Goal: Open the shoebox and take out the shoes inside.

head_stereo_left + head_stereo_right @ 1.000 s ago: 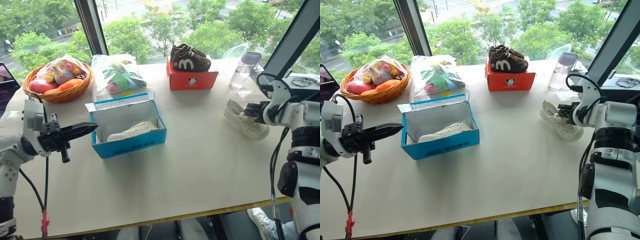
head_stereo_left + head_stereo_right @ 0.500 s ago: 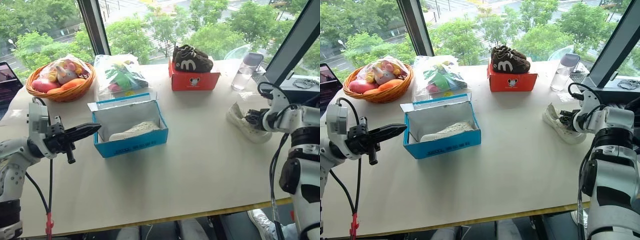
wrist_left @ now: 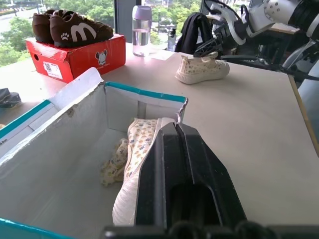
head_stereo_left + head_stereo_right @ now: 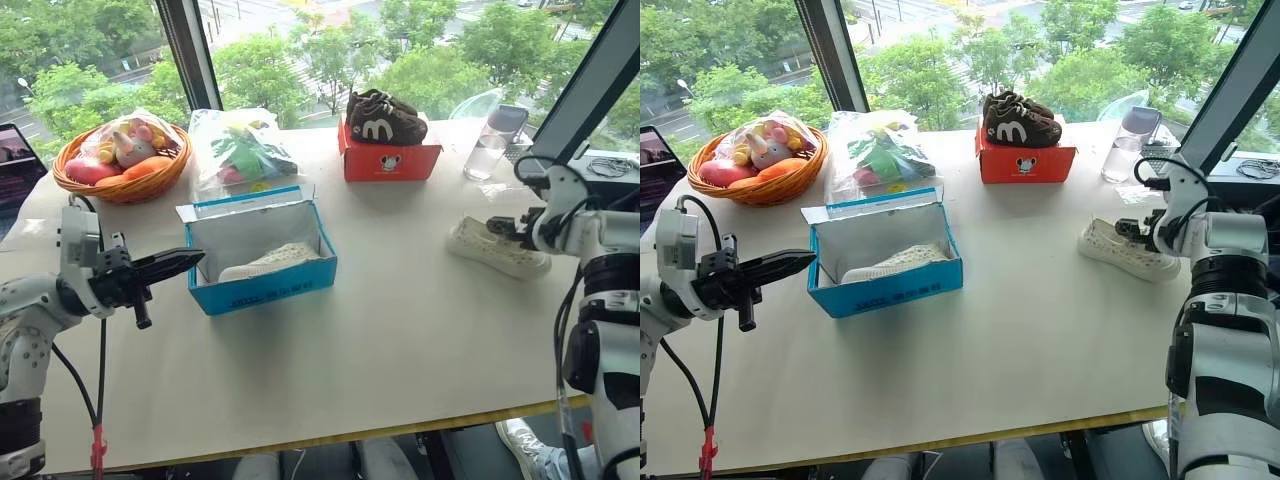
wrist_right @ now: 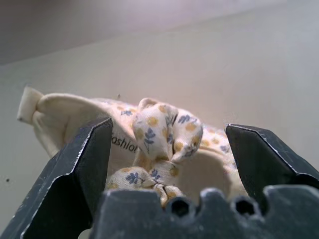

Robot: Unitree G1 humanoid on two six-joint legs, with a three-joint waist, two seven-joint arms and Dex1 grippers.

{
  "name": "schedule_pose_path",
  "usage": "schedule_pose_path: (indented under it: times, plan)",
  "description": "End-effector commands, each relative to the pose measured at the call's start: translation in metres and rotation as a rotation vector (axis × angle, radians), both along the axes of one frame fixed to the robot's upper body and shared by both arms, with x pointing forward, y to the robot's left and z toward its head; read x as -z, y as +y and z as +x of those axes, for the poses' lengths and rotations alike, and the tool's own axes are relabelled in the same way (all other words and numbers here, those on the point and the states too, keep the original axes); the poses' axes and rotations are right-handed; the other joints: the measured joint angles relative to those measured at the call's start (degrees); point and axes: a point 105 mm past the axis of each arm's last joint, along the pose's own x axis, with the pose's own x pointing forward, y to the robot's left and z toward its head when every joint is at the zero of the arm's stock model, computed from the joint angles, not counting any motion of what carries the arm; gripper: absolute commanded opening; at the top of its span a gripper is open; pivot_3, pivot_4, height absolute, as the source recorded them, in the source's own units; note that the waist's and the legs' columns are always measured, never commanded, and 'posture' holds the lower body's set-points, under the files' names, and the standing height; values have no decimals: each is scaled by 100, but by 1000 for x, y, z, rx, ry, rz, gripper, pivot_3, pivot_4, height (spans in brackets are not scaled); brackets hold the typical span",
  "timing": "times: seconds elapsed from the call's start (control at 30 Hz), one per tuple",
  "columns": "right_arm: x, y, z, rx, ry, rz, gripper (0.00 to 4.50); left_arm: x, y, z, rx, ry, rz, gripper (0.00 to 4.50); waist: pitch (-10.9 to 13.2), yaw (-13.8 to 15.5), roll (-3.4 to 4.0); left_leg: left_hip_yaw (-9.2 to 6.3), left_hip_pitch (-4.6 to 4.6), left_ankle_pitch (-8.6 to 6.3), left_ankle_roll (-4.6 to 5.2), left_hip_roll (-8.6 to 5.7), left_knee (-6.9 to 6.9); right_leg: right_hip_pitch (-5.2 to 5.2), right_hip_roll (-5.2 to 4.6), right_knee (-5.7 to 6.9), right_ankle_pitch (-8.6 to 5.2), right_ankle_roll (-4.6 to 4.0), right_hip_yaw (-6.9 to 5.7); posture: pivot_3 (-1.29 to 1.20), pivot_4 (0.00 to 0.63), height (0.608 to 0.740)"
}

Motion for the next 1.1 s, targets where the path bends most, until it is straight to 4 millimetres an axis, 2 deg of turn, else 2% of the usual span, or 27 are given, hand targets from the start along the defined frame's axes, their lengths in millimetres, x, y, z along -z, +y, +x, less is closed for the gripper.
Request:
schedule_pose_path:
  times: [0.03, 0.17, 0.27, 0.33, 0.47, 0.5, 0.53, 0.6, 0.83, 0.9, 1.1]
  plan:
    - [-37, 9, -5, -65, -101, -59, 4233, -11, 0, -1, 14, -39, 18, 0, 0, -22, 0, 0, 1, 0, 0, 0, 0, 0, 0, 0, -1, 2, 1, 0, 150, 740]
    - [-49, 15, -9, -100, -139, -105, 4233, -10, 0, 0, 18, -36, 14, 0, 0, -12, 0, 7, 8, 0, 0, 1, 0, 0, 2, 4, -8, 14, 10, 0, 150, 740]
    - [-70, 44, -13, -238, -225, -70, 4233, -7, 1, 0, 14, -30, 10, 0, 0, -8, 0, 8, 5, 0, 0, 0, 1, 0, 1, 3, -8, 14, 11, 0, 150, 740]
    - [-75, 105, -24, -499, -241, -59, 4233, -4, 5, -3, -6, -18, 1, 0, 0, -29, 1, 10, 6, 0, 1, 0, 1, -2, 1, 3, -8, 14, 14, 0, 150, 740]
    - [-61, 173, -42, -756, -188, -69, 4233, 1, 13, -8, -36, 2, -9, 0, 0, -112, 0, 18, 16, -10, 17, 15, 1, -5, 18, 16, -8, 14, 28, 0, 150, 740]
    - [-54, 197, -47, -841, -173, -93, 4233, 3, 15, -10, -50, 9, -13, 0, -1, -112, 0, 18, 17, -10, 17, 16, 2, -4, 17, 18, -8, 14, 28, 0, 150, 740]
    - [-50, 211, -52, -897, -164, -111, 4233, 5, 16, -11, -59, 13, -16, 0, -1, -120, 0, 19, 17, -10, 17, 15, 5, -4, 17, 18, -8, 15, 28, 0, 150, 740]
    - [-48, 251, -58, -1030, -171, -123, 4233, 8, 20, -17, -86, 23, -27, 0, -1, -122, 0, 21, 15, -10, 17, 13, 9, -5, 14, 20, -9, 15, 30, 0, 150, 740]
    - [-50, 308, -52, -1201, -153, -180, 4233, 7, 24, -23, -117, 22, -29, 0, -2, -14, -3, 22, 10, -10, 16, 11, 17, -12, 12, 23, 3, -3, 28, 0, 150, 740]
    - [-46, 326, -56, -1286, -125, -189, 4233, 6, 24, -23, -119, 19, -27, 0, -4, -1, -5, 22, 11, -10, 16, 12, 16, -12, 12, 24, 3, -4, 27, 0, 150, 740]
    - [-33, 350, -60, -1463, -25, -219, 4233, 6, 22, -23, -123, 20, -23, 0, -4, -2, -7, 22, 9, -10, 15, 12, 15, -13, 12, 22, 12, -20, 26, 0, 150, 740]
